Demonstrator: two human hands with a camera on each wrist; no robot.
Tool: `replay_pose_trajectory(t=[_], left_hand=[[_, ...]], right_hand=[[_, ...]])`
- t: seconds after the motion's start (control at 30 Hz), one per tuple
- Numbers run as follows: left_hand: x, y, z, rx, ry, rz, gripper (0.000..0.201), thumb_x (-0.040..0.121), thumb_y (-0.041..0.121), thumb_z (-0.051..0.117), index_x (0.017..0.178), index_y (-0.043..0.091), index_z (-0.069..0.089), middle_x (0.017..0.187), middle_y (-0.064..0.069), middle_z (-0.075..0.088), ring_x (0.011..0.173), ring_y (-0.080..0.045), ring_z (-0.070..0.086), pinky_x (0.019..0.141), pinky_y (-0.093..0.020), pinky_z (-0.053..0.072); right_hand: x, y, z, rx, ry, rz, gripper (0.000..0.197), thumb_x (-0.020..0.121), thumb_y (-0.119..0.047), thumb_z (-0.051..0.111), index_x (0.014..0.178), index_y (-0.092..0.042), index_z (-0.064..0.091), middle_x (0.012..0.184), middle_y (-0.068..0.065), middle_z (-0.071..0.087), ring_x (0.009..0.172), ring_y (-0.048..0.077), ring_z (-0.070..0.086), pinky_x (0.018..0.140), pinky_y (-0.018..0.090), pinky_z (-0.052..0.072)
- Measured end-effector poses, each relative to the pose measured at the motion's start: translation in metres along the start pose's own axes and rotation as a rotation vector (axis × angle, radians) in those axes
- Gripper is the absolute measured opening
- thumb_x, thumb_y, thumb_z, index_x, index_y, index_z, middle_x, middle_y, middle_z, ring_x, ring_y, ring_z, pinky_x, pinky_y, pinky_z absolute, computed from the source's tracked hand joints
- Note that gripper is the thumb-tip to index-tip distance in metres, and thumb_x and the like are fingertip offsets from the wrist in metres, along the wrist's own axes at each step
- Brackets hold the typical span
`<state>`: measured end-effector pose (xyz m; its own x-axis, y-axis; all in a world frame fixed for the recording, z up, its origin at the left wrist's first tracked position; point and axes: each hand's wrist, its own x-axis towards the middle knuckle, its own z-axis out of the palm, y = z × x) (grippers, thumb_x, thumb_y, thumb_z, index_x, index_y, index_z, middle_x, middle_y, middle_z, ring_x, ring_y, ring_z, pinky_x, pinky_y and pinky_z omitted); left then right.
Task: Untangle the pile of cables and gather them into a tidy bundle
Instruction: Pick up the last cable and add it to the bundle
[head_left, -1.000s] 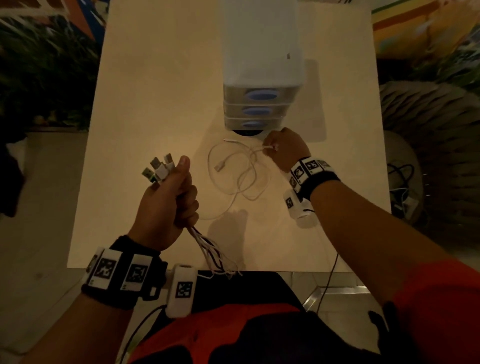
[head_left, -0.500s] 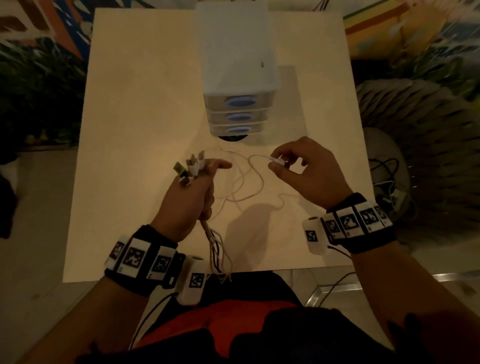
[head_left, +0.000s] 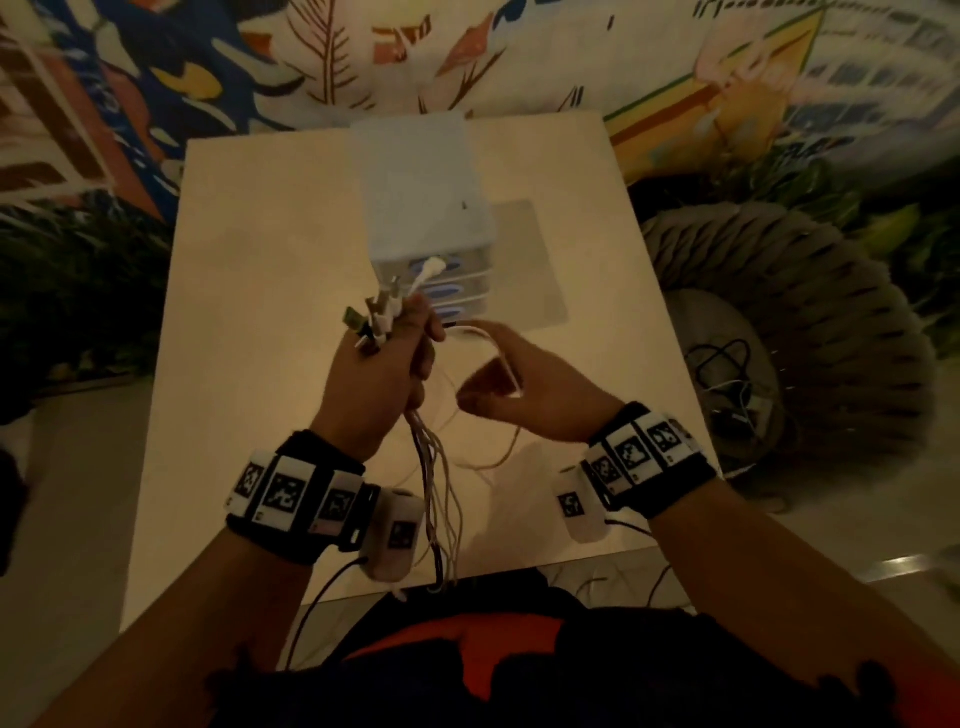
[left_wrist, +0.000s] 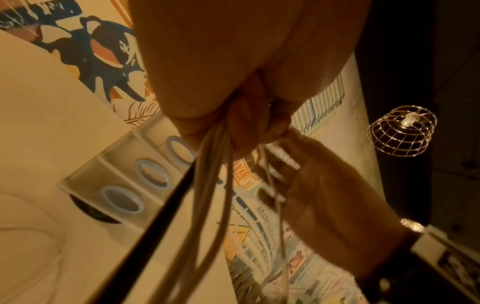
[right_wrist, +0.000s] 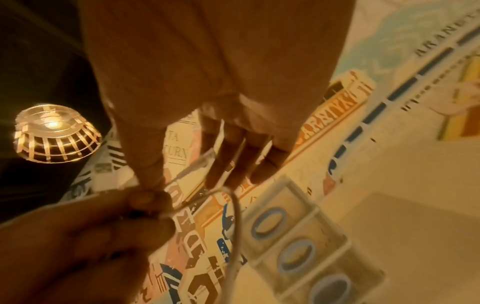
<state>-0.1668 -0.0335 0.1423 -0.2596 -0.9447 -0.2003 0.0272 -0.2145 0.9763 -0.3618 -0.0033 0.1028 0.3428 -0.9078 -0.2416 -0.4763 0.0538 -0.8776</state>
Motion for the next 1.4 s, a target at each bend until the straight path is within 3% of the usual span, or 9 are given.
replay_pose_trajectory(t=[0.07,0.2,0.33,0.63,0.83,0.9,1.07,1.2,1.4], left_hand=[[0.003,0.004,-0.009,-0.055,0.043,-0.001,0.037,0.108,0.031,0.043,0.08,0.012,0.058,0.056,0.0,0.036,0.045,-0.012,0.02,0.047,-0.03,0.018],[0.007,0.009,-0.026,-0.197,0.121,0.023,0.037,0.108,0.033,0.042,0.08,0.014,0.055,0.051,0.005,0.022,0.042,-0.008,0.013,0.044,-0.023,0.015],[0.018,0.014,-0.044,-0.301,0.252,-0.023,0.037,0.107,0.04,0.045,0.078,0.018,0.054,0.054,0.005,0.026,0.044,-0.009,0.016,0.041,-0.024,0.019],[0.018,0.02,-0.015,-0.303,0.14,-0.022,0.039,0.105,0.038,0.048,0.069,0.026,0.046,0.067,-0.004,0.019,0.052,-0.015,0.011,0.049,-0.032,0.014],[0.019,0.028,-0.009,-0.416,0.177,-0.063,0.029,0.103,0.03,0.055,0.075,0.023,0.052,0.056,0.004,0.026,0.041,-0.009,0.019,0.04,-0.023,0.021],[0.019,0.03,-0.01,-0.399,0.193,-0.052,0.012,0.102,0.022,0.056,0.09,0.019,0.053,0.052,0.006,0.023,0.04,-0.008,0.02,0.04,-0.021,0.022],[0.017,0.027,-0.015,-0.407,0.185,-0.02,0.049,0.103,0.024,0.056,0.059,0.022,0.033,0.047,0.003,0.026,0.041,-0.012,0.024,0.044,-0.024,0.031],[0.012,0.025,-0.013,-0.452,0.193,-0.08,0.034,0.101,0.033,0.057,0.07,0.019,0.052,0.052,0.0,0.046,0.051,-0.015,0.049,0.056,-0.029,0.051],[0.004,0.03,-0.021,-0.429,-0.013,-0.173,0.044,0.104,0.035,0.049,0.064,0.025,0.033,0.053,0.005,0.019,0.044,-0.01,0.014,0.042,-0.024,0.014]], right_hand=[[-0.004,0.013,0.005,0.055,-0.027,0.018,0.022,0.105,-0.031,0.051,0.125,-0.027,0.061,0.072,-0.005,0.069,0.073,0.01,0.069,0.075,0.024,0.052],[-0.026,0.038,-0.009,0.153,0.095,0.058,0.034,0.108,-0.034,0.04,0.092,-0.018,0.065,0.058,-0.001,0.047,0.056,0.018,0.051,0.06,0.029,0.046],[-0.067,0.056,-0.022,0.005,0.036,0.121,0.045,0.105,-0.049,0.034,0.083,-0.019,0.058,0.059,-0.014,0.046,0.055,0.002,0.04,0.058,0.017,0.036],[-0.108,0.086,0.025,-0.052,-0.107,0.218,0.033,0.109,-0.033,0.036,0.081,-0.025,0.052,0.07,-0.026,0.055,0.065,-0.004,0.049,0.069,0.011,0.038],[-0.118,0.095,0.061,-0.071,-0.084,0.321,0.045,0.096,-0.062,0.031,0.062,-0.035,0.044,0.057,-0.017,0.047,0.055,0.001,0.04,0.059,0.02,0.032],[-0.126,0.104,0.066,-0.052,-0.083,0.381,0.048,0.092,-0.067,0.032,0.065,-0.027,0.039,0.058,-0.013,0.039,0.055,0.002,0.036,0.06,0.024,0.029],[-0.152,0.138,0.073,-0.022,-0.077,0.563,0.081,0.065,-0.101,0.028,0.069,-0.022,0.049,0.057,-0.013,0.051,0.055,0.003,0.049,0.059,0.021,0.041],[-0.156,0.141,0.077,-0.091,-0.224,0.566,0.079,0.061,-0.105,0.019,0.066,-0.041,0.065,0.071,-0.02,0.068,0.071,-0.002,0.061,0.076,0.019,0.049],[-0.137,0.087,0.052,-0.41,-0.475,0.494,0.078,0.075,-0.079,0.066,0.136,-0.03,0.062,0.134,-0.009,0.062,0.122,0.008,0.057,0.104,0.025,0.045]])
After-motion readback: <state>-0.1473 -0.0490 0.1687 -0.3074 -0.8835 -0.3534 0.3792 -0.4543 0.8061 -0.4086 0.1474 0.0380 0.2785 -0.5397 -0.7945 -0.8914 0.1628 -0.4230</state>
